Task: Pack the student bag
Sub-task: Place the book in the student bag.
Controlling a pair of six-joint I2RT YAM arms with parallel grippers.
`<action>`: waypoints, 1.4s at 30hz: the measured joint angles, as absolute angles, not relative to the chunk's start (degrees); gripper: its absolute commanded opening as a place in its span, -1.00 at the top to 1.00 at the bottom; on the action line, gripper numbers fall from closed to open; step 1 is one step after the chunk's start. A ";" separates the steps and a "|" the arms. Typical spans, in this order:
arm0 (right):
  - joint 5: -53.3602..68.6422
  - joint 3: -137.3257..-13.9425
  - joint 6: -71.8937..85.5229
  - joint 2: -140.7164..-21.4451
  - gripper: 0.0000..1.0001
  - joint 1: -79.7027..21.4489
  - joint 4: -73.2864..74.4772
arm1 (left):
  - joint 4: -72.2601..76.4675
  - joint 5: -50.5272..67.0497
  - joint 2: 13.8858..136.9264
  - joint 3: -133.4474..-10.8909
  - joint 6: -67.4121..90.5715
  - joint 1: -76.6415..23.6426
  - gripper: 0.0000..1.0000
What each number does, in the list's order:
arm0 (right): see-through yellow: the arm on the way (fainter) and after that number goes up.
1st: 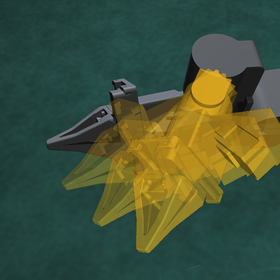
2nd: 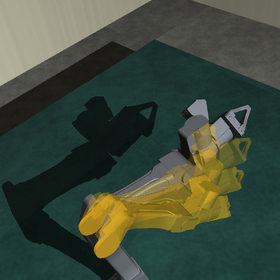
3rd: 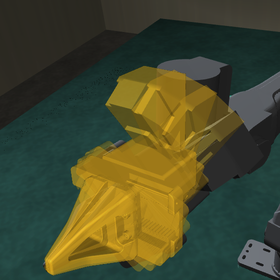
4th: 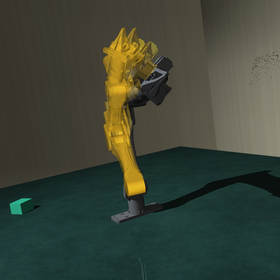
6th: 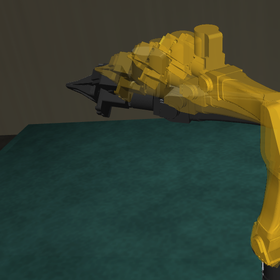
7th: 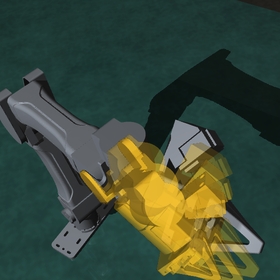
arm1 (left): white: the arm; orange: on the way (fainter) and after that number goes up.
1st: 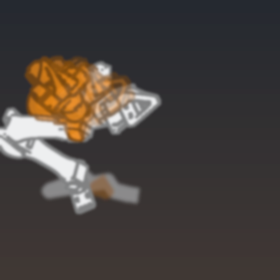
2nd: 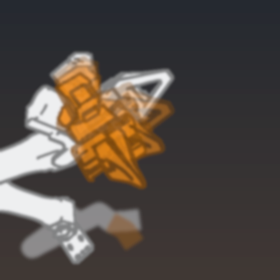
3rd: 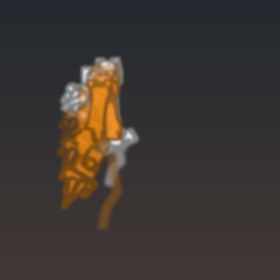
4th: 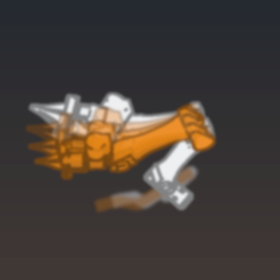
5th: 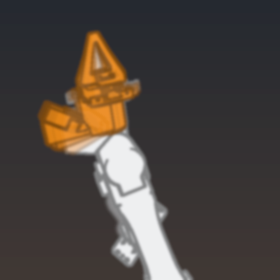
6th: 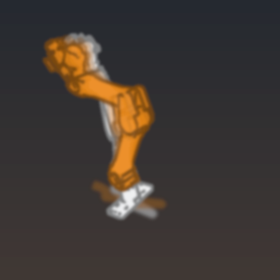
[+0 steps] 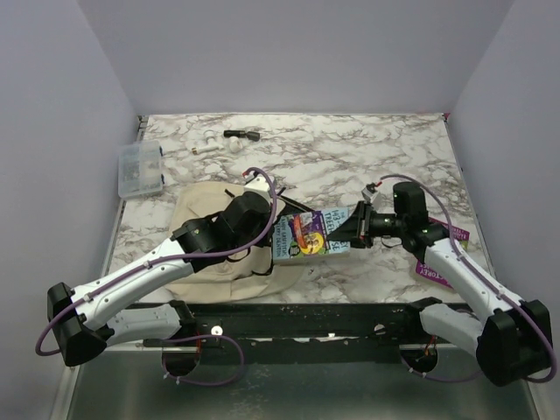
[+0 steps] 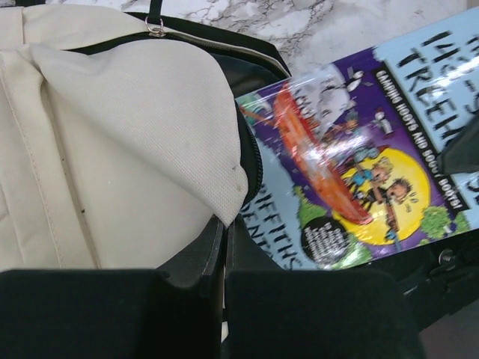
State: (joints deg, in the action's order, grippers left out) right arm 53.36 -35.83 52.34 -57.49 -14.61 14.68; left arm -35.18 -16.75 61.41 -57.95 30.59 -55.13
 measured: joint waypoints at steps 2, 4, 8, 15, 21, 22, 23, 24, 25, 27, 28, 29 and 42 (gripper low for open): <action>53.30 -35.46 55.44 -60.90 0.99 -18.17 9.89 | -35.03 -16.16 61.41 -57.95 30.59 -55.09 1.00; 52.97 -34.72 58.63 -63.96 0.99 -20.53 4.12 | -35.00 -15.38 61.41 -57.95 30.57 -55.09 1.00; 51.94 -31.97 64.95 -67.46 0.99 -21.67 -5.13 | -34.92 -13.54 61.41 -57.95 30.57 -54.89 1.00; 51.35 -32.03 74.17 -79.24 0.99 -21.85 -24.16 | -34.04 -10.98 61.41 -57.36 30.94 -54.81 1.00; 49.43 -35.51 74.76 -83.57 0.99 -27.81 -29.67 | -33.87 -9.06 61.41 -57.30 31.05 -54.81 1.00; 48.80 -35.66 75.18 -84.36 0.99 -29.74 -32.10 | -33.87 -8.91 61.41 -57.36 31.05 -54.81 1.00; 47.88 -35.62 75.68 -85.23 0.99 -31.55 -34.72 | -33.91 -8.67 61.41 -57.47 31.05 -54.81 1.00; 46.76 -35.59 76.36 -86.32 0.99 -33.34 -37.19 | -33.93 -8.45 61.41 -57.58 31.05 -54.81 1.00; 45.39 -35.57 76.75 -87.66 0.99 -34.92 -39.68 | -33.95 -8.29 61.41 -57.84 31.05 -54.81 1.00; 41.63 -35.62 76.90 -90.91 0.99 -38.15 -43.99 | -33.98 -8.27 61.47 -58.35 31.05 -54.81 1.00; 39.31 -35.75 76.44 -92.84 0.99 -39.94 -45.52 | -33.95 -8.29 61.49 -58.50 31.05 -54.76 1.00; 37.06 -36.27 75.81 -94.76 0.99 -41.69 -46.24 | -33.95 -8.29 61.49 -58.50 31.03 -54.74 1.00; 28.23 -39.79 70.22 -101.58 -0.33 -45.84 -46.30 | -32.93 -8.56 56.29 -54.65 33.67 -52.71 1.00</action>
